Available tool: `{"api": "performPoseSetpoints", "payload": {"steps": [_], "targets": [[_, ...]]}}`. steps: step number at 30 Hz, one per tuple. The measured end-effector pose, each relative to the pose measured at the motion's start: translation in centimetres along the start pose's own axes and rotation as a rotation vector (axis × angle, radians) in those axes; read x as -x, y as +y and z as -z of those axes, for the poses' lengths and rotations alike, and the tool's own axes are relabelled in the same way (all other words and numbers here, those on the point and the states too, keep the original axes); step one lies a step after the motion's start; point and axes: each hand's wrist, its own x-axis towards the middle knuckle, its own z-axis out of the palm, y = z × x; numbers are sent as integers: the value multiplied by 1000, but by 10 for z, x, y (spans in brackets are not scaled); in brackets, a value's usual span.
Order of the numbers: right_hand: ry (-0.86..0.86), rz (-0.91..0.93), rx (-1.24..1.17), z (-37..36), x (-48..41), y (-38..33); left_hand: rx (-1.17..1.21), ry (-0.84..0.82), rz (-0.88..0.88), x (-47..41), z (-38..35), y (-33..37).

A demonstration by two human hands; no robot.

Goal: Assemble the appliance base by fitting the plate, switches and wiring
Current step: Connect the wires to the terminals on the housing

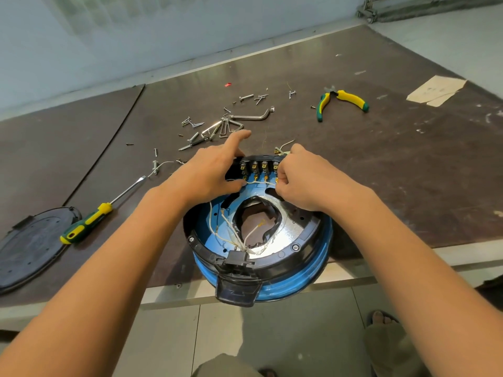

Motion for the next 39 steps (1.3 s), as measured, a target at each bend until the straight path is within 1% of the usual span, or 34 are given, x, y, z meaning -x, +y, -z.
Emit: {"api": "performPoseSetpoints", "payload": {"steps": [8,13,17,19,23,26,28,32,34,39], "targets": [[5,-2,2,-1,0,0,1,-48,-8,-8,-3,-8],[0,-11,-3,0,-1,0,-103,-20,-51,-4,-10,-7],[-1,-8,4,1,0,-2,-135,-25,-29,-5,-11,-6],[-4,-5,0,2,1,-3,-102,-10,-29,-4,-11,-6],[-4,-9,-9,1,2,-3,108,19,-18,-4,-11,2],[1,-3,2,1,1,-3,115,102,-41,-3,-12,7],[-7,-1,15,1,1,-3,105,126,-40,-1,-11,8],[-45,-4,59,2,0,-3,40,44,-78,-1,-11,13],[-57,-2,81,2,-1,-2,14,29,-94,-1,-12,13],[-66,3,90,2,-1,-2,34,0,-98,-1,-11,12]]}}
